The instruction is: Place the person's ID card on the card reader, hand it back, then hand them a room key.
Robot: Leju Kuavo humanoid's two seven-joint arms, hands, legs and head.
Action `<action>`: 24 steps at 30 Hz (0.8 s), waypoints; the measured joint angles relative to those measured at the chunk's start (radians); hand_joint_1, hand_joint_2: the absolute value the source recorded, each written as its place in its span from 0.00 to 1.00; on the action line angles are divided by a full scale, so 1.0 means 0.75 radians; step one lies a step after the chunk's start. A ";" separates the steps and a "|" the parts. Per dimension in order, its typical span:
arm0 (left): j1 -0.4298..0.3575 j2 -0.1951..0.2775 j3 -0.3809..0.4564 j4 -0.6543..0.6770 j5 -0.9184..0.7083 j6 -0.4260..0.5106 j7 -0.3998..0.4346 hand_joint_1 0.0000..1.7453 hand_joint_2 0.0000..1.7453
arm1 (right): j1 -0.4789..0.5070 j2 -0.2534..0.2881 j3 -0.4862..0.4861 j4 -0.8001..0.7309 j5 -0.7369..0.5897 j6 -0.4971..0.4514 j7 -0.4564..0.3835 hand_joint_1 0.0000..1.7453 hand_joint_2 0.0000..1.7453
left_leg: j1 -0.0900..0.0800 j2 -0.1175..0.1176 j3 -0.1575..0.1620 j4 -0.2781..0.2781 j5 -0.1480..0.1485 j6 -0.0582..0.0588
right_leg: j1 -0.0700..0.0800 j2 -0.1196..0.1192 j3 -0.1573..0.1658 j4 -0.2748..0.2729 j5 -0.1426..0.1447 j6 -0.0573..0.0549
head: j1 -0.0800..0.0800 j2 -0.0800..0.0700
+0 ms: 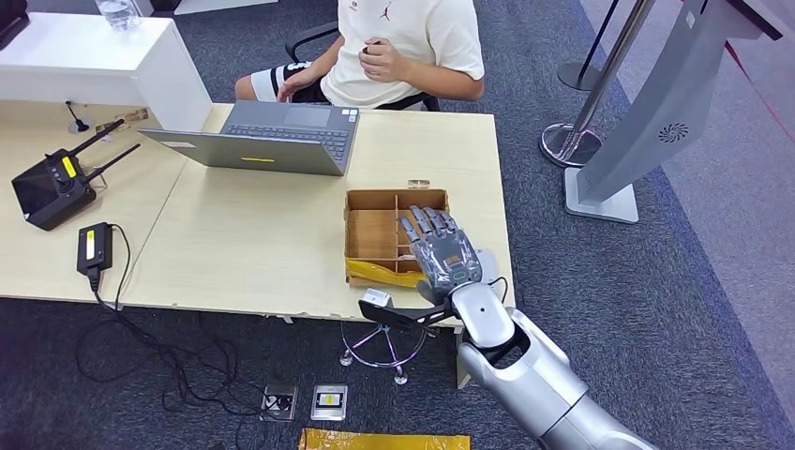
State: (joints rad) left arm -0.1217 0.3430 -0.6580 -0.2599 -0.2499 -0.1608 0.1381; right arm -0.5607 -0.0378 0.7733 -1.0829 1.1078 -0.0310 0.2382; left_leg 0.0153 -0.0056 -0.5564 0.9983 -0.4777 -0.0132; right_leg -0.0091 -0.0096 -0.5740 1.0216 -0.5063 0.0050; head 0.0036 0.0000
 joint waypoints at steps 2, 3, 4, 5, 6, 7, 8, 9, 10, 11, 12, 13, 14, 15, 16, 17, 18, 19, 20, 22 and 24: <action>-0.003 0.000 -0.001 0.000 -0.002 -0.002 0.003 0.00 1.00 | 0.000 0.000 0.000 0.013 -0.001 -0.002 0.001 0.00 1.00 | 0.000 0.000 0.000 0.000 0.000 0.000 | 0.000 0.000 0.000 0.000 0.000 0.000 | 0.000 0.000; -0.004 0.000 -0.001 0.000 -0.003 -0.004 0.005 0.00 1.00 | -0.001 0.000 0.000 0.019 -0.001 -0.002 0.001 0.00 1.00 | 0.000 0.000 0.000 0.000 0.000 0.000 | 0.000 0.000 0.000 0.000 0.000 0.000 | 0.000 0.000; -0.006 0.000 -0.001 0.000 -0.003 -0.005 0.007 0.00 1.00 | -0.001 0.001 0.000 0.024 -0.002 -0.002 0.001 0.00 1.00 | 0.000 0.000 0.000 0.000 0.000 0.000 | 0.000 0.001 0.000 0.000 0.000 0.000 | 0.000 0.000; -0.007 0.000 -0.002 0.000 -0.003 -0.007 0.009 0.00 1.00 | -0.001 0.001 0.000 0.030 -0.002 -0.002 0.001 0.00 1.00 | 0.000 0.000 0.000 0.000 0.000 0.000 | 0.000 0.001 0.000 0.000 0.000 0.000 | 0.000 0.000; -0.008 0.000 -0.002 0.000 -0.004 -0.008 0.010 0.00 1.00 | -0.001 0.003 -0.001 0.036 -0.002 -0.001 0.001 0.00 1.00 | 0.000 0.000 0.000 0.000 0.000 0.000 | 0.000 0.001 0.000 0.000 0.000 0.000 | 0.000 0.000; -0.009 0.000 -0.002 0.000 -0.004 -0.009 0.011 0.00 1.00 | -0.002 0.005 -0.001 0.041 -0.002 -0.001 0.002 0.00 1.00 | 0.000 0.001 0.000 0.000 0.000 0.000 | 0.000 0.001 0.000 0.000 0.000 0.000 | 0.000 0.000; -0.010 0.000 -0.002 0.000 -0.004 -0.009 0.012 0.00 1.00 | -0.003 0.007 -0.001 0.047 -0.002 -0.001 0.002 0.00 1.00 | 0.000 0.001 0.000 0.000 0.000 0.000 | 0.000 0.001 0.000 0.000 0.000 0.000 | 0.000 0.000; -0.010 0.000 -0.002 0.000 -0.004 -0.009 0.012 0.00 1.00 | -0.005 0.009 -0.001 0.054 -0.002 -0.001 0.002 0.00 1.00 | 0.000 0.001 0.000 0.000 0.000 0.000 | 0.000 0.002 0.000 0.000 0.000 0.000 | 0.000 0.000; -0.011 -0.001 -0.002 0.000 -0.004 -0.009 0.012 0.00 1.00 | -0.007 0.011 -0.001 0.060 -0.003 -0.001 0.002 0.00 1.00 | 0.000 0.001 0.000 0.000 0.000 0.000 | 0.000 0.002 0.000 0.000 0.000 0.000 | 0.000 0.000; -0.011 -0.001 -0.002 0.000 -0.004 -0.009 0.012 0.00 1.00 | -0.010 0.013 -0.001 0.066 -0.003 0.000 0.001 0.01 1.00 | 0.000 0.001 0.000 0.000 0.000 0.000 | 0.000 0.002 0.000 0.000 0.000 0.000 | 0.000 0.000; -0.012 -0.001 -0.002 0.000 -0.004 -0.009 0.012 0.00 1.00 | -0.011 0.014 -0.001 0.070 -0.003 0.000 0.001 0.01 1.00 | 0.000 0.001 0.000 0.000 0.000 0.000 | 0.000 0.002 0.000 0.000 0.000 0.000 | 0.000 0.000; -0.012 -0.001 -0.002 0.000 -0.004 -0.009 0.012 0.00 1.00 | -0.012 0.014 -0.002 0.072 -0.004 0.000 0.001 0.01 1.00 | 0.000 0.001 0.000 0.000 0.000 0.000 | 0.000 0.002 0.000 0.000 0.000 0.000 | 0.000 0.000; -0.012 -0.001 -0.002 0.000 -0.004 -0.009 0.012 0.00 1.00 | -0.013 0.015 -0.002 0.073 -0.004 0.000 0.001 0.01 1.00 | 0.000 0.001 0.000 0.000 0.000 0.000 | 0.000 0.002 0.000 0.000 0.000 0.000 | 0.000 0.000; -0.012 -0.001 -0.002 0.000 -0.004 -0.009 0.012 0.00 1.00 | -0.013 0.015 -0.002 0.073 -0.004 0.000 0.001 0.01 1.00 | 0.000 0.001 0.000 0.000 0.000 0.000 | 0.000 0.002 0.000 0.000 0.000 0.000 | 0.000 0.000; -0.012 -0.001 -0.002 0.000 -0.004 -0.009 0.012 0.00 1.00 | -0.013 0.015 -0.002 0.073 -0.004 0.000 0.001 0.01 1.00 | 0.000 0.001 0.000 0.000 0.000 0.000 | 0.000 0.002 0.000 0.000 0.000 0.000 | 0.000 0.000; -0.012 -0.001 -0.002 0.000 -0.004 -0.009 0.012 0.00 1.00 | -0.013 0.015 -0.002 0.073 -0.004 0.000 0.001 0.01 1.00 | 0.000 0.001 0.000 0.000 0.000 0.000 | 0.000 0.002 0.000 0.000 0.000 0.000 | 0.000 0.000; -0.012 -0.001 -0.002 0.000 -0.004 -0.009 0.012 0.00 1.00 | -0.015 0.017 -0.002 0.077 -0.003 0.000 0.001 0.02 1.00 | 0.000 0.001 0.000 0.000 0.000 0.000 | 0.000 0.002 0.000 0.000 0.000 0.000 | 0.000 0.000; -0.012 -0.001 -0.003 0.000 -0.004 -0.009 0.013 0.00 1.00 | -0.018 0.019 -0.002 0.082 -0.003 0.000 0.000 0.03 1.00 | 0.000 0.002 0.000 0.000 0.000 0.000 | 0.000 0.002 0.000 0.000 0.000 0.000 | 0.000 0.000; -0.013 -0.002 -0.003 0.000 -0.005 -0.009 0.015 0.00 1.00 | -0.025 0.024 -0.001 0.093 -0.002 0.000 -0.003 0.04 1.00 | 0.000 0.002 0.000 0.000 0.000 0.000 | 0.000 0.002 0.000 0.000 0.000 0.000 | 0.000 0.000; -0.016 -0.005 -0.006 0.000 -0.007 -0.011 0.020 0.00 1.00 | -0.050 0.041 -0.001 0.131 0.003 0.000 -0.016 0.06 1.00 | 0.000 0.002 0.000 0.000 0.000 0.000 | 0.000 0.003 0.000 0.000 0.000 0.000 | 0.000 0.000; -0.018 -0.008 -0.009 0.000 -0.008 -0.013 0.022 0.00 1.00 | -0.070 0.060 -0.001 0.168 0.007 -0.001 -0.030 0.07 1.00 | 0.000 0.003 0.000 0.000 0.000 0.000 | 0.000 0.003 0.000 0.000 0.000 0.000 | 0.000 0.000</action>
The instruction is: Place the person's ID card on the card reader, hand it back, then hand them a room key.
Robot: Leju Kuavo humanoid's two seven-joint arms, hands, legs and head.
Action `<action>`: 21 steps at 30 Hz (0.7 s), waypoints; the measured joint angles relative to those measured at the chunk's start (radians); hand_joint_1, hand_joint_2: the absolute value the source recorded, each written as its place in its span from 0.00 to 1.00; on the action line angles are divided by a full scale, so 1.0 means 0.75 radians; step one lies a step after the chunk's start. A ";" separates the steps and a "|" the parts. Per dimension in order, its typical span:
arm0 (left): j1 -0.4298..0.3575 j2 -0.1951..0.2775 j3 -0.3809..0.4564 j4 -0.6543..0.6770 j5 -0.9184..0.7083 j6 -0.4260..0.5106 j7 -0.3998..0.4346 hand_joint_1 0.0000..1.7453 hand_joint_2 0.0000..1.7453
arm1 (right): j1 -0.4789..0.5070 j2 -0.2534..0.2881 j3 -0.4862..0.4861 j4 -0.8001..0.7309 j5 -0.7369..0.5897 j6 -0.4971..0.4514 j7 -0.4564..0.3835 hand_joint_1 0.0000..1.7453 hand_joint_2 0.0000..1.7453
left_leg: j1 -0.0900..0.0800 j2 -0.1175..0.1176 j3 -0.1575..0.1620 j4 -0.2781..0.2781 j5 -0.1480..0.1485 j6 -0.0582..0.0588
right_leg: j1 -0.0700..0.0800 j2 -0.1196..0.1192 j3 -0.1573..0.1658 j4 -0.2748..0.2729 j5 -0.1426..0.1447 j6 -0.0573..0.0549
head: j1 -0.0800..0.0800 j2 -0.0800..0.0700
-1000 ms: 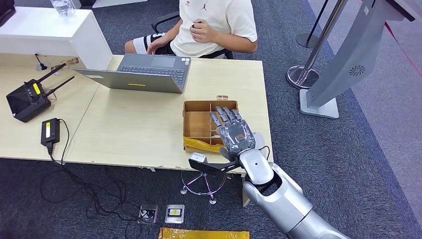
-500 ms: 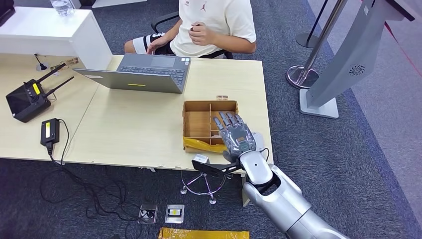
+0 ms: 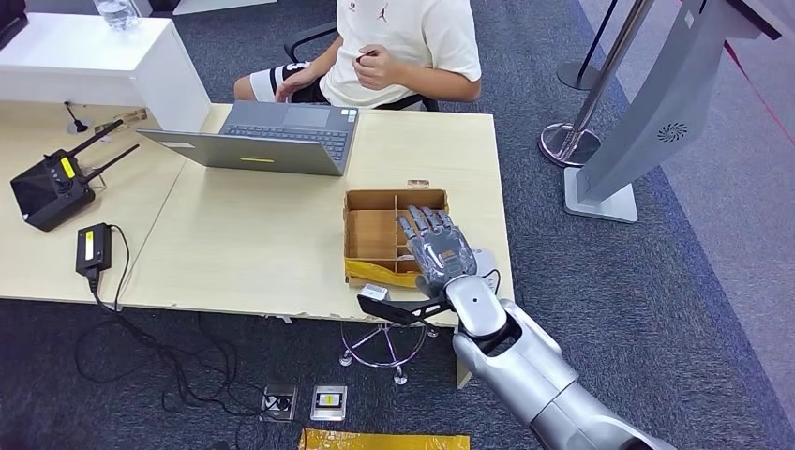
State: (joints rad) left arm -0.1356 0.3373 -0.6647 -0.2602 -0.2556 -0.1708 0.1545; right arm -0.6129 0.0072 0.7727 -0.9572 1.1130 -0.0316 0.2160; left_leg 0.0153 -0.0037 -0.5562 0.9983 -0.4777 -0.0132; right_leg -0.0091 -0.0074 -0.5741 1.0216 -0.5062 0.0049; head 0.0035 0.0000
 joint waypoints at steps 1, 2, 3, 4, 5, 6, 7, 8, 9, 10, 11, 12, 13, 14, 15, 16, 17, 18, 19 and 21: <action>-0.001 0.000 -0.001 0.000 0.000 -0.001 0.000 0.00 1.00 | -0.003 0.006 0.000 0.010 0.000 0.000 -0.004 0.07 1.00 | 0.000 0.000 0.000 0.000 0.000 0.000 | 0.000 0.000 0.000 0.000 0.000 0.000 | 0.000 0.000; -0.001 0.000 -0.002 0.000 0.000 -0.002 0.000 0.00 1.00 | -0.005 0.011 0.000 0.019 0.000 0.000 -0.006 0.07 1.00 | 0.000 0.000 0.000 0.000 0.000 0.000 | 0.000 0.000 0.000 0.000 0.000 0.000 | 0.000 0.000; -0.002 -0.001 -0.003 0.000 0.000 -0.004 0.000 0.00 1.00 | -0.008 0.015 0.000 0.028 0.001 0.000 -0.008 0.08 1.00 | 0.000 0.000 0.000 0.000 0.000 0.000 | 0.000 0.000 0.000 0.000 0.000 0.000 | 0.000 0.000; -0.002 -0.001 -0.004 0.000 0.000 -0.005 0.000 0.00 1.00 | -0.011 0.019 0.001 0.038 0.001 0.000 -0.010 0.08 1.00 | 0.000 0.000 0.000 0.000 0.000 0.000 | 0.000 0.000 0.000 0.000 0.000 0.000 | 0.000 0.000; -0.003 -0.002 -0.005 0.000 0.000 -0.007 0.000 0.00 1.00 | -0.013 0.023 0.001 0.047 0.001 0.000 -0.011 0.08 1.00 | 0.000 0.000 0.000 0.000 0.000 0.000 | 0.000 0.000 0.000 0.000 0.000 0.000 | 0.000 0.000; -0.003 -0.003 -0.005 0.000 0.000 -0.007 0.001 0.00 1.00 | -0.015 0.027 0.001 0.056 0.001 0.000 -0.012 0.09 1.00 | 0.000 0.000 0.000 0.000 0.000 0.000 | 0.000 0.000 0.000 0.000 0.000 0.000 | 0.000 0.000; -0.003 -0.003 -0.006 0.000 0.000 -0.008 0.001 0.00 1.00 | -0.017 0.030 0.001 0.063 0.001 0.000 -0.013 0.10 1.00 | 0.000 0.000 0.000 0.000 0.000 0.000 | 0.000 0.000 0.000 0.000 0.000 0.000 | 0.000 0.000; -0.003 -0.004 -0.006 0.000 0.000 -0.008 0.001 0.00 1.00 | -0.017 0.032 0.001 0.071 0.001 0.000 -0.013 0.11 1.00 | 0.000 0.000 0.000 0.000 0.000 0.000 | 0.000 0.000 0.000 0.000 0.000 0.000 | 0.000 0.000; -0.003 -0.004 -0.006 0.000 0.000 -0.009 0.001 0.00 1.00 | -0.018 0.035 0.001 0.077 0.002 0.000 -0.014 0.12 1.00 | 0.000 0.000 0.000 0.000 0.000 0.000 | 0.000 0.000 0.000 0.000 0.000 0.000 | 0.000 0.000; -0.003 -0.004 -0.006 0.000 0.000 -0.009 0.001 0.00 1.00 | -0.019 0.037 0.001 0.083 0.003 0.000 -0.015 0.14 1.00 | 0.000 0.000 0.000 0.000 0.000 0.000 | 0.000 0.000 0.000 0.000 0.000 0.000 | 0.000 0.000; -0.003 -0.004 -0.006 0.000 0.000 -0.009 0.002 0.00 1.00 | -0.020 0.039 0.001 0.090 0.003 0.000 -0.016 0.17 1.00 | 0.000 0.000 0.000 0.000 0.000 0.000 | 0.000 0.000 0.000 0.000 0.000 0.000 | 0.000 0.000; -0.003 -0.004 -0.007 0.000 0.000 -0.009 0.002 0.00 1.00 | -0.021 0.040 0.001 0.096 0.004 0.000 -0.016 0.19 1.00 | 0.000 0.000 0.000 0.000 0.000 0.000 | 0.000 0.000 0.000 0.000 0.000 0.000 | 0.000 0.000; -0.003 -0.004 -0.007 0.000 0.000 -0.009 0.002 0.00 1.00 | -0.021 0.041 0.001 0.101 0.005 0.000 -0.017 0.22 1.00 | 0.000 0.000 0.000 0.000 0.000 0.000 | 0.000 0.000 0.000 0.000 0.000 0.000 | 0.000 0.000; -0.003 -0.004 -0.007 0.000 0.000 -0.009 0.003 0.00 1.00 | -0.022 0.042 0.001 0.106 0.006 0.000 -0.017 0.22 1.00 | 0.000 0.000 0.000 0.000 0.000 0.000 | 0.000 0.000 0.000 0.000 0.000 0.000 | 0.000 0.000; -0.003 -0.004 -0.007 0.000 0.000 -0.009 0.003 0.00 1.00 | -0.023 0.043 0.001 0.111 0.008 -0.001 -0.017 0.22 1.00 | 0.000 0.000 0.000 0.000 0.000 0.000 | 0.000 0.000 0.000 0.000 0.000 0.000 | 0.000 0.000; -0.003 -0.004 -0.007 0.000 0.000 -0.009 0.003 0.00 1.00 | -0.023 0.044 0.001 0.115 0.009 -0.001 -0.017 0.22 1.00 | 0.000 0.000 0.000 0.000 0.000 0.000 | 0.000 0.000 0.000 0.000 0.000 0.000 | 0.000 0.000; -0.003 -0.004 -0.007 0.000 -0.001 -0.008 0.003 0.00 1.00 | -0.023 0.046 0.001 0.119 0.011 -0.001 -0.017 0.23 1.00 | 0.000 0.000 0.000 0.000 0.000 0.000 | 0.000 0.000 0.000 0.000 0.000 0.000 | 0.000 0.000; -0.003 -0.004 -0.007 0.000 -0.001 -0.008 0.003 0.00 1.00 | -0.024 0.047 0.001 0.124 0.012 -0.002 -0.017 0.26 1.00 | 0.000 0.000 0.000 0.000 0.000 0.000 | 0.000 0.000 0.000 0.000 0.000 0.000 | 0.000 0.000; -0.003 -0.004 -0.007 0.000 -0.002 -0.008 0.003 0.00 1.00 | -0.025 0.049 0.001 0.129 0.012 -0.002 -0.017 0.32 1.00 | 0.000 0.000 0.000 0.000 0.000 0.000 | 0.000 0.000 0.000 0.000 0.000 0.000 | 0.000 0.000; -0.003 -0.004 -0.007 0.000 -0.003 -0.008 0.003 0.00 1.00 | -0.028 0.051 0.002 0.139 0.013 -0.002 -0.017 0.45 1.00 | 0.000 0.000 0.000 0.000 0.000 0.000 | 0.000 0.000 0.000 0.000 0.000 0.000 | 0.000 0.000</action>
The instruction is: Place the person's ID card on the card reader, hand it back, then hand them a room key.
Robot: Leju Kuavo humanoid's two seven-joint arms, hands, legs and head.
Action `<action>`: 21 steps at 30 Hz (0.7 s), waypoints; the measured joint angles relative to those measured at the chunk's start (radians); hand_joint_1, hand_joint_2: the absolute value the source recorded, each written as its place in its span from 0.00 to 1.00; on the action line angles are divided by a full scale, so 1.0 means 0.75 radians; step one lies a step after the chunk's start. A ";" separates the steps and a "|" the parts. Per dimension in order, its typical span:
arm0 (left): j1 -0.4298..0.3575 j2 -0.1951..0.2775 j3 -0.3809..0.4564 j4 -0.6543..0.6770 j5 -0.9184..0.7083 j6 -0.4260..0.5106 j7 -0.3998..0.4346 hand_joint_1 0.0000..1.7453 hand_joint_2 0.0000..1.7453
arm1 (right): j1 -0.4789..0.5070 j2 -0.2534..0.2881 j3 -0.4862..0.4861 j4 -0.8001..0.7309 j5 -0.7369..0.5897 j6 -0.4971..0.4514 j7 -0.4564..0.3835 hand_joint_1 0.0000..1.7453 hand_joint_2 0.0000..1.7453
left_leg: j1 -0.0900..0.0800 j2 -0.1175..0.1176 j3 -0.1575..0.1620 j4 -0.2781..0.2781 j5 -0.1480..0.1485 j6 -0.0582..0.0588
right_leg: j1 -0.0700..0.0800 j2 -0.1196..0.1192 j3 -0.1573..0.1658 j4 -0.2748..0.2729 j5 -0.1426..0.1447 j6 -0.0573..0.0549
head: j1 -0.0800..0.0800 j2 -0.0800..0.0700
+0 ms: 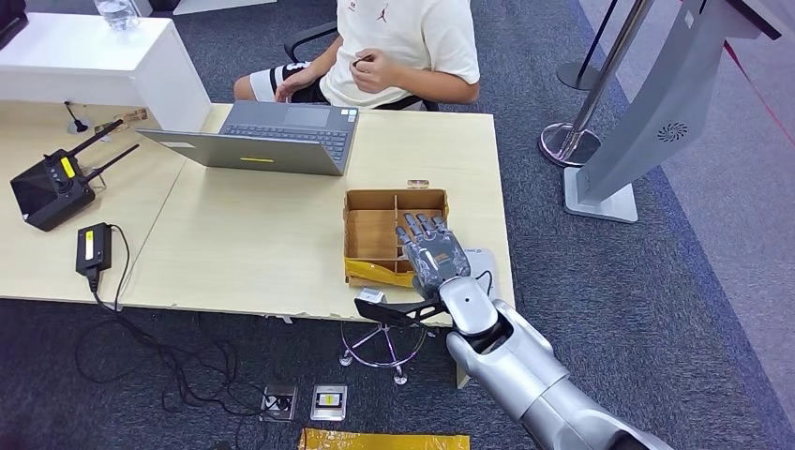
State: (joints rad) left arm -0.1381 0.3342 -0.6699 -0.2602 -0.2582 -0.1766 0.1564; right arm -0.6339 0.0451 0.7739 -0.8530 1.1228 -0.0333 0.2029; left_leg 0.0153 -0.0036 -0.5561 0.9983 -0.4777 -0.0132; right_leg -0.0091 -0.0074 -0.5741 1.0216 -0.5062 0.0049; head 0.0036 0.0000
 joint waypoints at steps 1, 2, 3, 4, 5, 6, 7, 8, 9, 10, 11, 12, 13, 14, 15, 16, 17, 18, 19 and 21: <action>0.000 0.000 0.000 0.000 0.000 0.000 0.000 0.00 1.00 | -0.001 0.000 0.000 0.005 0.000 0.000 0.000 0.49 1.00 | 0.000 0.000 0.000 0.000 0.000 0.000 | 0.000 0.000 0.000 0.000 0.000 0.000 | 0.000 0.000; 0.000 0.000 0.000 0.000 0.000 0.000 0.000 0.00 1.00 | -0.002 0.000 0.000 0.009 0.000 -0.001 0.000 0.49 1.00 | 0.000 0.000 0.000 0.000 0.000 0.000 | 0.000 0.000 0.000 0.000 0.000 0.000 | 0.000 0.000; 0.000 0.000 0.000 0.000 0.000 0.000 0.000 0.00 1.00 | -0.002 0.001 0.000 0.013 0.000 -0.002 0.000 0.49 1.00 | 0.000 0.000 0.000 0.000 0.000 0.000 | 0.000 0.000 0.000 0.000 0.000 0.000 | 0.000 0.000; 0.000 0.000 0.000 0.000 0.000 0.000 0.000 0.00 1.00 | -0.003 0.001 0.000 0.016 0.001 -0.002 0.000 0.49 1.00 | 0.000 0.000 0.000 0.000 0.000 0.000 | 0.000 0.000 0.000 0.000 0.000 0.000 | 0.000 0.000; 0.000 0.000 0.000 0.000 0.000 0.001 0.000 0.00 1.00 | -0.003 0.001 0.000 0.020 0.001 -0.004 -0.001 0.50 1.00 | 0.000 0.000 0.000 0.000 0.000 0.000 | 0.000 0.000 0.000 0.000 0.000 0.000 | 0.000 0.000; 0.000 0.000 0.000 0.000 0.000 0.002 0.000 0.00 1.00 | -0.003 0.001 0.000 0.024 0.001 -0.005 -0.002 0.52 1.00 | 0.000 0.000 0.000 0.000 0.000 0.000 | 0.000 0.000 0.000 0.000 0.000 0.000 | 0.000 0.000; 0.000 0.000 0.000 0.000 0.002 0.003 0.000 0.00 1.00 | -0.003 0.002 0.000 0.027 0.001 -0.007 -0.003 0.53 1.00 | 0.000 0.000 0.000 0.000 0.000 0.000 | 0.000 0.000 0.000 0.000 0.000 0.000 | 0.000 0.000; 0.001 0.000 0.000 0.000 0.003 0.004 0.000 0.00 1.00 | -0.003 0.004 0.000 0.031 0.001 -0.008 -0.004 0.55 1.00 | 0.000 0.000 0.000 0.000 0.000 0.000 | 0.000 0.000 0.000 0.000 0.000 0.000 | 0.000 0.000; 0.001 0.000 0.000 0.000 0.004 0.006 0.000 0.00 1.00 | -0.003 0.006 0.000 0.035 0.001 -0.009 -0.005 0.58 1.00 | 0.000 0.000 0.000 0.000 0.000 0.000 | 0.000 0.000 0.000 0.000 0.000 0.000 | 0.000 0.000; 0.001 0.000 0.000 0.000 0.006 0.007 0.000 0.00 1.00 | -0.003 0.009 0.000 0.039 0.002 -0.010 -0.005 0.60 1.00 | 0.000 0.000 0.000 0.000 0.000 0.000 | 0.000 0.000 0.000 0.000 0.000 0.000 | 0.000 0.000; 0.001 0.000 0.000 0.000 0.007 0.009 0.000 0.00 1.00 | -0.005 0.011 0.000 0.043 0.002 -0.010 -0.006 0.62 1.00 | 0.000 0.000 0.000 0.000 0.000 0.000 | 0.000 0.000 0.000 0.000 0.000 0.000 | 0.000 0.000; 0.002 0.000 0.000 0.000 0.008 0.010 0.000 0.00 1.00 | -0.007 0.013 0.000 0.046 0.002 -0.011 -0.006 0.64 1.00 | 0.000 0.000 0.000 0.000 0.000 0.000 | 0.000 0.000 0.000 0.000 0.000 0.000 | 0.000 0.000; 0.003 0.000 0.000 0.000 0.009 0.011 0.000 0.00 1.00 | -0.010 0.016 0.001 0.049 0.002 -0.011 -0.007 0.65 1.00 | 0.000 0.000 0.000 0.000 0.000 0.000 | 0.000 0.000 0.000 0.000 0.000 0.000 | 0.000 0.000; 0.004 0.000 0.000 0.000 0.010 0.012 0.000 0.00 1.00 | -0.013 0.019 0.001 0.053 0.002 -0.012 -0.007 0.66 1.00 | 0.000 0.000 0.000 0.000 0.000 0.000 | 0.000 0.000 0.000 0.000 0.000 0.000 | 0.000 0.000; 0.005 0.000 0.000 0.000 0.011 0.012 0.000 0.00 1.00 | -0.016 0.021 0.001 0.056 0.002 -0.012 -0.008 0.67 1.00 | 0.000 0.000 0.000 0.000 0.000 0.000 | 0.000 0.000 0.000 0.000 0.000 0.000 | 0.000 0.000; 0.006 0.000 0.000 0.000 0.012 0.013 0.000 0.00 1.00 | -0.018 0.024 0.001 0.060 0.002 -0.014 -0.008 0.68 1.00 | 0.000 0.000 0.000 0.000 0.000 0.000 | 0.000 0.000 0.000 0.000 0.000 0.000 | 0.000 0.000; 0.007 0.000 0.000 0.000 0.012 0.013 0.000 0.00 1.00 | -0.020 0.027 0.001 0.063 0.002 -0.016 -0.009 0.69 1.00 | 0.000 0.000 0.000 0.000 0.000 0.000 | 0.000 0.000 0.000 0.000 0.000 0.000 | 0.000 0.000; 0.007 0.000 0.000 0.000 0.013 0.013 0.000 0.00 1.00 | -0.023 0.029 0.001 0.066 0.002 -0.018 -0.009 0.70 1.00 | 0.000 0.000 0.000 0.000 0.000 0.000 | 0.000 0.000 0.000 0.000 0.000 0.000 | 0.000 0.000; 0.008 0.000 0.000 0.000 0.013 0.014 0.000 0.00 1.00 | -0.025 0.032 0.001 0.069 0.002 -0.019 -0.010 0.72 1.00 | 0.000 0.000 0.000 0.000 0.000 0.000 | 0.000 0.000 0.000 0.000 0.000 0.000 | 0.000 0.000; 0.010 0.000 0.000 0.000 0.014 0.014 0.000 0.00 1.00 | -0.030 0.036 0.001 0.075 0.002 -0.021 -0.010 0.78 1.00 | 0.000 0.000 0.000 0.000 0.000 0.000 | 0.000 0.000 0.000 0.000 0.000 0.000 | 0.000 0.000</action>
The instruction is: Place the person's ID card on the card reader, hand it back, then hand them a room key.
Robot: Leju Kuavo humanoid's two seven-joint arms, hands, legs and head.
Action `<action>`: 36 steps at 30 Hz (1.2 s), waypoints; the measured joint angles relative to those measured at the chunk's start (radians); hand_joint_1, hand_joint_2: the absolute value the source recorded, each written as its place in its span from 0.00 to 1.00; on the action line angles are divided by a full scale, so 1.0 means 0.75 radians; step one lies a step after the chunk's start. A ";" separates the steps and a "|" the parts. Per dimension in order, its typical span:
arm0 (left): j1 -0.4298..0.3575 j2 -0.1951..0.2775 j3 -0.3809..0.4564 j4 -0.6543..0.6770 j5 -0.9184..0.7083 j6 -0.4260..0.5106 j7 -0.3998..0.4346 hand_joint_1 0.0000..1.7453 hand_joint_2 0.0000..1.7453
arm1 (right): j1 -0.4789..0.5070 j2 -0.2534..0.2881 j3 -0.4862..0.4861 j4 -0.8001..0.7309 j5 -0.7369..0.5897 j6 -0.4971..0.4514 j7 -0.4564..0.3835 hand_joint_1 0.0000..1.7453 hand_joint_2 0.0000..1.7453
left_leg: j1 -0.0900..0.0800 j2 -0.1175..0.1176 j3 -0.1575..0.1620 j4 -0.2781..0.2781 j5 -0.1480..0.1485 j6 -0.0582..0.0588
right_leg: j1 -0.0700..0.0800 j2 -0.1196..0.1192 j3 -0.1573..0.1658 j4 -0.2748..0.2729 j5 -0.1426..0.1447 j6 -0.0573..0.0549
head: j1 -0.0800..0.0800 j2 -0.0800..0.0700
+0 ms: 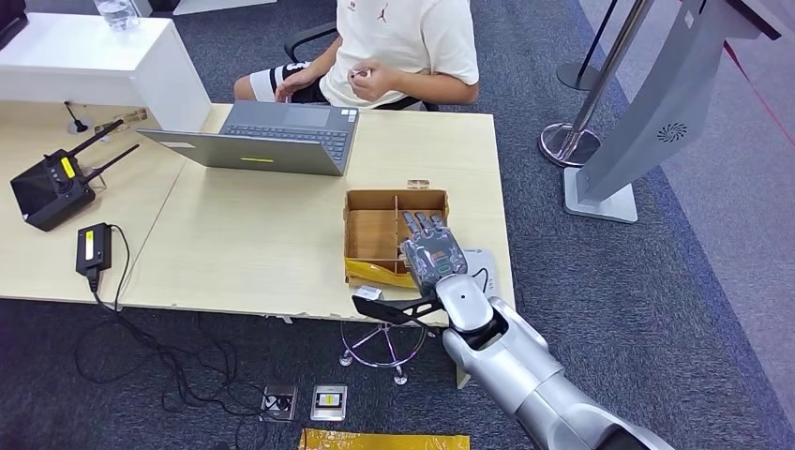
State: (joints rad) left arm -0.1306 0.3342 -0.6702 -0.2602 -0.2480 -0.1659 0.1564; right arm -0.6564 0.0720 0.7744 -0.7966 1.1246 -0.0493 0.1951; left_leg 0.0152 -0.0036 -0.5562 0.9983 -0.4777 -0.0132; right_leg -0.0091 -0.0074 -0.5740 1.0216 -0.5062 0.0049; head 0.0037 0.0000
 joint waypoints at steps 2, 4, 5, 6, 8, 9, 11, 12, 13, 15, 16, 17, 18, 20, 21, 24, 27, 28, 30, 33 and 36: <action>0.002 0.000 0.000 0.000 0.000 0.000 0.000 0.00 1.00 | -0.004 0.004 0.000 0.006 0.000 -0.002 -0.001 0.85 1.00 | 0.000 0.000 0.000 0.000 0.000 0.000 | 0.000 0.000 0.000 0.000 0.000 0.000 | 0.000 0.000; 0.003 0.000 0.000 0.000 0.000 0.000 0.000 0.00 1.00 | -0.007 0.007 0.000 0.012 -0.001 -0.004 -0.001 0.88 1.00 | 0.000 0.000 0.000 0.000 0.000 0.000 | 0.000 0.000 0.000 0.000 0.000 0.000 | 0.000 0.000; 0.004 0.000 0.000 0.000 0.000 0.000 0.000 0.00 1.00 | -0.008 0.008 0.000 0.015 -0.001 -0.004 -0.001 0.88 1.00 | 0.000 0.000 0.000 0.000 0.000 0.000 | 0.000 0.000 0.000 0.000 0.000 0.000 | 0.000 0.000; 0.004 0.000 0.000 0.000 0.000 0.000 0.000 0.00 1.00 | -0.008 0.009 0.000 0.017 -0.001 -0.005 -0.001 0.89 1.00 | 0.000 0.000 0.000 0.000 0.000 0.000 | 0.000 0.000 0.000 0.000 0.000 0.000 | 0.000 0.000; 0.004 0.000 0.000 0.000 0.000 -0.001 0.000 0.00 1.00 | -0.009 0.010 0.001 0.022 -0.001 -0.006 -0.001 0.92 1.00 | 0.000 0.000 0.000 0.000 0.000 0.000 | 0.000 0.000 0.000 0.000 0.000 0.000 | 0.000 0.000; 0.004 0.000 0.000 0.000 0.000 -0.001 0.000 0.00 1.00 | -0.009 0.011 0.001 0.025 -0.001 -0.008 -0.001 0.94 1.00 | 0.000 0.000 0.000 0.000 0.000 0.000 | 0.000 0.000 0.000 0.000 0.000 0.000 | 0.000 0.000; 0.005 0.000 0.000 0.000 0.000 -0.001 0.000 0.00 1.00 | -0.010 0.014 0.002 0.030 0.000 -0.015 0.000 0.96 1.00 | 0.000 0.000 0.000 0.000 0.000 0.000 | 0.000 0.000 0.000 0.000 0.000 0.000 | 0.000 0.000; 0.005 0.000 0.000 0.000 0.000 -0.002 0.000 0.00 1.00 | -0.010 0.015 0.002 0.032 0.002 -0.022 0.001 0.98 1.00 | 0.000 0.000 0.000 0.000 0.000 0.000 | 0.000 0.000 0.000 0.000 0.000 0.000 | 0.000 0.000; 0.006 0.000 0.000 0.000 0.001 -0.001 0.000 0.00 1.00 | -0.010 0.017 0.003 0.033 0.004 -0.031 0.002 0.99 1.00 | 0.000 0.000 0.000 0.000 0.000 0.000 | 0.000 0.000 0.000 0.000 0.000 0.000 | 0.000 0.000; 0.009 0.000 0.000 0.000 0.003 -0.001 0.000 0.00 1.00 | -0.011 0.019 0.006 0.034 0.008 -0.054 0.006 1.00 1.00 | 0.000 0.000 0.000 0.000 0.000 0.000 | 0.000 0.000 0.000 0.000 0.000 0.000 | 0.000 0.000; 0.010 0.000 0.000 0.000 0.003 0.000 0.000 0.00 1.00 | -0.012 0.020 0.008 0.034 0.010 -0.064 0.011 1.00 1.00 | 0.000 0.000 0.000 0.000 0.000 0.000 | 0.000 0.000 0.000 0.000 0.000 0.000 | 0.000 0.000; 0.012 0.000 0.000 0.000 0.004 0.001 0.000 0.00 1.00 | -0.014 0.020 0.010 0.034 0.013 -0.071 0.015 1.00 1.00 | 0.000 0.000 0.000 0.000 0.000 0.000 | 0.000 0.000 0.000 0.000 0.000 0.000 | 0.000 0.000; 0.014 0.000 0.000 0.000 0.004 0.001 0.000 0.00 1.00 | -0.016 0.020 0.011 0.033 0.017 -0.077 0.021 1.00 1.00 | 0.000 0.000 0.000 0.000 0.000 0.000 | 0.000 0.000 0.000 0.000 0.000 0.000 | 0.000 0.000; 0.017 0.000 0.000 0.000 0.004 0.002 0.000 0.00 1.00 | -0.018 0.019 0.012 0.024 0.032 -0.090 0.036 1.00 1.00 | 0.000 0.000 0.000 0.000 0.000 0.000 | 0.000 0.000 0.000 0.000 0.000 0.000 | 0.000 0.000; 0.019 0.000 0.000 0.000 0.004 0.004 -0.001 0.00 1.00 | -0.019 0.018 0.012 0.012 0.041 -0.096 0.047 1.00 1.00 | 0.000 0.000 0.000 0.000 0.000 0.000 | 0.000 0.000 0.000 0.000 0.000 0.000 | 0.000 0.000; 0.024 0.000 0.000 0.000 0.004 0.009 -0.003 0.00 1.00 | -0.020 0.008 0.001 -0.064 0.080 -0.103 0.095 1.00 1.00 | 0.000 0.000 0.001 0.000 0.000 0.000 | 0.000 0.001 0.000 0.000 0.000 0.000 | 0.000 0.000; 0.029 0.000 0.000 0.001 -0.001 0.011 -0.004 0.00 1.00 | -0.023 -0.008 -0.026 -0.178 0.113 -0.097 0.130 1.00 1.00 | 0.000 0.001 0.001 0.000 0.000 0.000 | 0.000 0.002 0.000 0.000 0.000 0.000 | 0.000 0.000; 0.030 0.000 0.000 0.001 -0.004 0.012 -0.004 0.00 1.00 | -0.023 -0.015 -0.036 -0.223 0.124 -0.099 0.138 1.00 1.00 | 0.000 0.001 0.001 0.000 0.000 0.000 | 0.000 0.002 0.000 0.000 0.000 0.000 | 0.000 0.000; 0.032 0.000 0.000 0.002 -0.010 0.014 -0.004 0.00 1.00 | -0.023 -0.030 -0.059 -0.325 0.148 -0.113 0.153 1.00 1.00 | 0.000 0.001 0.002 0.001 0.000 0.000 | 0.000 0.003 0.000 0.000 0.000 0.000 | 0.000 0.000; 0.032 0.000 0.000 0.002 -0.024 0.017 -0.004 0.00 1.00 | -0.024 -0.056 -0.102 -0.510 0.179 -0.171 0.161 1.00 1.00 | 0.000 0.002 0.002 0.001 0.000 0.000 | 0.000 0.003 0.000 0.000 0.000 0.000 | 0.000 0.000; 0.030 0.000 0.000 0.001 -0.040 0.017 -0.004 0.00 1.00 | -0.031 -0.074 -0.135 -0.682 0.192 -0.232 0.150 1.00 1.00 | 0.000 0.003 0.002 0.001 0.000 0.000 | 0.000 0.004 0.000 0.000 0.001 0.000 | 0.000 0.000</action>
State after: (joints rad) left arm -0.1083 0.3341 -0.6703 -0.2594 -0.2782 -0.1529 0.1534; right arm -0.6797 0.0165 0.6730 -1.3082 1.2687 -0.2234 0.3073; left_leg 0.0152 -0.0015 -0.5546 0.9987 -0.4778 -0.0132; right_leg -0.0092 -0.0047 -0.5741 1.0216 -0.5058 0.0048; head 0.0035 0.0000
